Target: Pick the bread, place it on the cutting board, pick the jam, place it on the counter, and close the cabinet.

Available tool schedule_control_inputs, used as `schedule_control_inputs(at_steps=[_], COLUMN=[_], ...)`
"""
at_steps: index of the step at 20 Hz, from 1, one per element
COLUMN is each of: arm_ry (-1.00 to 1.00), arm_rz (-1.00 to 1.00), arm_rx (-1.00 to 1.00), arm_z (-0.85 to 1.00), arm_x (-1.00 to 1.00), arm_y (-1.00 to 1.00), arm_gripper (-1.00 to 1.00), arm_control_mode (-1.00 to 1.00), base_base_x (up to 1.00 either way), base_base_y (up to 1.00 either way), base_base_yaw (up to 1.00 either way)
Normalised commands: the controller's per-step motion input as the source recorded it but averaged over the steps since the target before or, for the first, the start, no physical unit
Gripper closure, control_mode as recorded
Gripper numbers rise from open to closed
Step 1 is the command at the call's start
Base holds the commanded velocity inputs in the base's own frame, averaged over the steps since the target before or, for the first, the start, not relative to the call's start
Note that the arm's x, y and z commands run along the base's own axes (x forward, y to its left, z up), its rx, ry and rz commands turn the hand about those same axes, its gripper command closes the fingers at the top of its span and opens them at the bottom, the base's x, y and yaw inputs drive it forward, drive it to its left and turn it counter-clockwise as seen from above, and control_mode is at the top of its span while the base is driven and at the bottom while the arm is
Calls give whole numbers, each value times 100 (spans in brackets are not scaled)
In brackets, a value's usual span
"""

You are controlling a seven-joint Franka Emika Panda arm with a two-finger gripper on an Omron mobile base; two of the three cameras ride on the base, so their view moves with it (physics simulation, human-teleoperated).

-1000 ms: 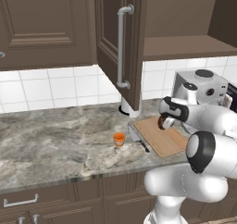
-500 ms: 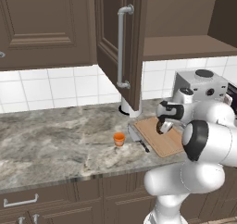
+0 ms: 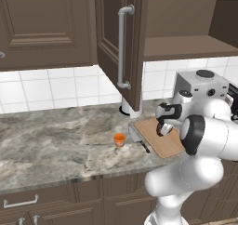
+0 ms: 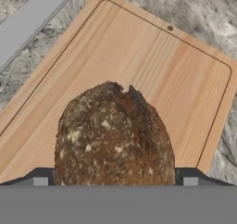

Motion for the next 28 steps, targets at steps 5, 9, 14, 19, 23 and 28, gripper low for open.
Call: schedule_control_inputs(at_steps=[5, 9, 14, 19, 23, 28], arm_ry=[0, 0, 1, 0, 0, 0], arm_rz=[0, 0, 0, 0, 0, 0], arm_rx=[0, 0, 0, 0, 0, 0], arm_z=[-9, -5, 0, 0, 0, 0], arm_x=[9, 8, 0, 0, 0, 0], arm_y=[0, 0, 0, 0, 0, 0], arm_gripper=[100, 100, -100, -100, -100, -100], arm_control_mode=[-100, -100, -100, -100, -100, -100], base_base_x=[0, 0, 0, 0, 0, 0], base_base_y=[0, 0, 0, 0, 0, 0], base_base_yaw=[0, 0, 0, 0, 0, 0])
